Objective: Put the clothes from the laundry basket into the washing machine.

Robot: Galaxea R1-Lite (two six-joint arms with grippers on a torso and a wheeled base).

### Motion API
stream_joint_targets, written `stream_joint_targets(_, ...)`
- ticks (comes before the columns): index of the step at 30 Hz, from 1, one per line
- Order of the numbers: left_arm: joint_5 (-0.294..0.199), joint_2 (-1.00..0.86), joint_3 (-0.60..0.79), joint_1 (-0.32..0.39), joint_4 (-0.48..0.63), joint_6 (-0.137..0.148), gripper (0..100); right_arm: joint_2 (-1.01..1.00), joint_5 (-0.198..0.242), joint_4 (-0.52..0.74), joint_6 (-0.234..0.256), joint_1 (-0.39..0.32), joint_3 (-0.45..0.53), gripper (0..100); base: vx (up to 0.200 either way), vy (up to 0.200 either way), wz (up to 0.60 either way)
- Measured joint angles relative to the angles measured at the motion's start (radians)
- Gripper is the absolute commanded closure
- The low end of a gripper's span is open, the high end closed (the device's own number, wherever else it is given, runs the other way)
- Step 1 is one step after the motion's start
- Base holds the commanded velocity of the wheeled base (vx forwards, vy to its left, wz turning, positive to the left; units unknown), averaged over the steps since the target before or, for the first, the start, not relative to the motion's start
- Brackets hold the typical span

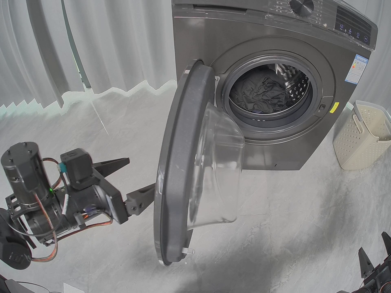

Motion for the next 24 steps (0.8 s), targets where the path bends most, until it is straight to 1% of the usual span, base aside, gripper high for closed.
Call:
stream_joint_targets(3, 0.043, 0.064, -0.046, -0.043, -0.044, -0.022, 0, 0.000, 0.000, 0.000, 0.000, 0.001, 0.000, 0, 0.000, 0.000, 0.00)
stream_joint_targets(6, 0.071, 0.128, -0.101, -0.083, -0.078, -0.044, 0, 0.000, 0.000, 0.000, 0.000, 0.001, 0.000, 0, 0.000, 0.000, 0.00)
stream_joint_targets(8, 0.080, 0.157, -0.131, -0.099, -0.087, -0.058, 0, 0.000, 0.000, 0.000, 0.000, 0.000, 0.000, 0, 0.000, 0.000, 0.00)
stream_joint_targets(10, 0.088, 0.193, -0.173, -0.119, -0.097, -0.080, 0, 0.000, 0.000, 0.000, 0.000, 0.000, 0.000, 0, 0.000, 0.000, 0.00)
stream_joint_targets(13, 0.091, 0.242, -0.229, -0.142, -0.107, -0.107, 0, 0.000, 0.000, 0.000, 0.000, 0.000, 0.000, 0, 0.000, 0.000, 0.00)
stream_joint_targets(16, 0.093, 0.293, -0.280, -0.154, -0.112, -0.117, 0, 0.000, 0.000, 0.000, 0.000, 0.000, 0.000, 0, 0.000, 0.000, 0.00)
stream_joint_targets(24, 0.094, 0.432, -0.421, -0.164, -0.127, -0.123, 0, 0.000, 0.000, 0.000, 0.000, 0.001, 0.000, 0, 0.000, 0.000, 0.00)
